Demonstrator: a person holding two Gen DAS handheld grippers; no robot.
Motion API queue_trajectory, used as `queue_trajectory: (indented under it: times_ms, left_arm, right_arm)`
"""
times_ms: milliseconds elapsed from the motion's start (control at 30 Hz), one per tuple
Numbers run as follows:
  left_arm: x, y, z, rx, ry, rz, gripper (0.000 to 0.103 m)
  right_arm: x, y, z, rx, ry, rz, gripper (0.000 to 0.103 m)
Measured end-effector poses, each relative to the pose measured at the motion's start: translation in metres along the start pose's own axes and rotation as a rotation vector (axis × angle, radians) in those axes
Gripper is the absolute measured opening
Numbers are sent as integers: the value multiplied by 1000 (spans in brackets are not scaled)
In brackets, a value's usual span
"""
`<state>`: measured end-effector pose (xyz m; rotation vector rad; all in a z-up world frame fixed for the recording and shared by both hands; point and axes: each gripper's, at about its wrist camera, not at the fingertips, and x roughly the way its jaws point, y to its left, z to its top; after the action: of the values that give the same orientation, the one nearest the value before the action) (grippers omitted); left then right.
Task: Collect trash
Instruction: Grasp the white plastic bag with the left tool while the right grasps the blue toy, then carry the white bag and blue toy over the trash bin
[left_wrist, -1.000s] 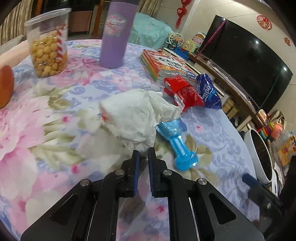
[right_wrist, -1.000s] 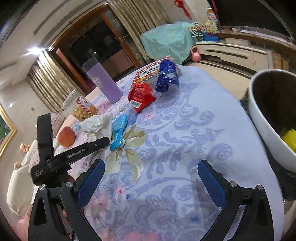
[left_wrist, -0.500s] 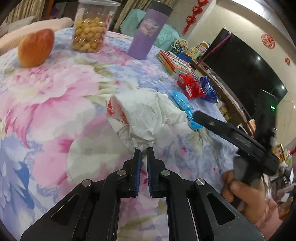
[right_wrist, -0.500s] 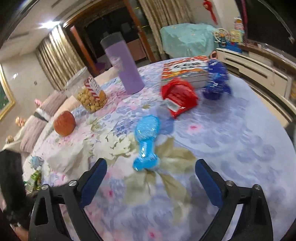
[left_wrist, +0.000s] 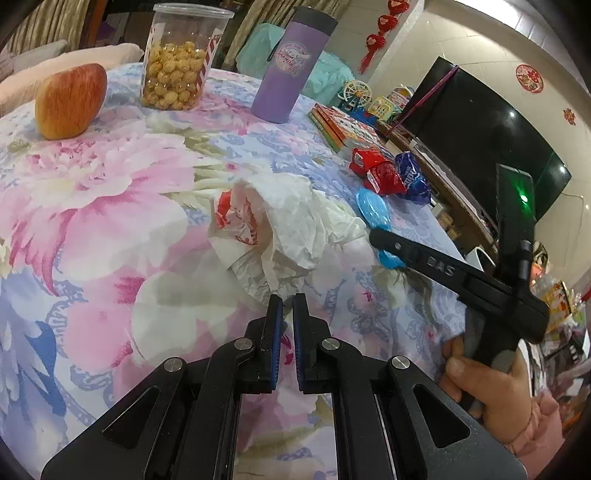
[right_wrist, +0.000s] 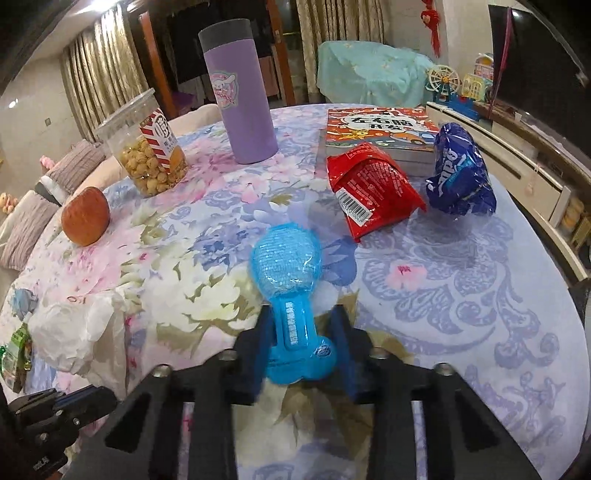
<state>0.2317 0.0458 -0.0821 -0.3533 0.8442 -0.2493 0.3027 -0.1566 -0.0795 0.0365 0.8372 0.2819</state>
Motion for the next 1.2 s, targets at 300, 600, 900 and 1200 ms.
queue_trajectory:
  times_ms: [300, 600, 900, 1200]
  left_arm:
    - [-10, -9, -5, 25, -32, 34, 4]
    - [-14, -47, -21, 62, -8, -23, 4]
    - [-11, -104, -28, 160, 13, -85, 4]
    - [-2, -150, -34, 246, 42, -107, 4]
  right_arm:
    - [-33, -14, -30, 119, -31, 147, 22]
    - [-80, -34, -61, 137, -58, 158, 22]
    - [-121, -68, -82, 182, -97, 124, 22]
    - [-156, -104, -96, 241, -150, 95, 22]
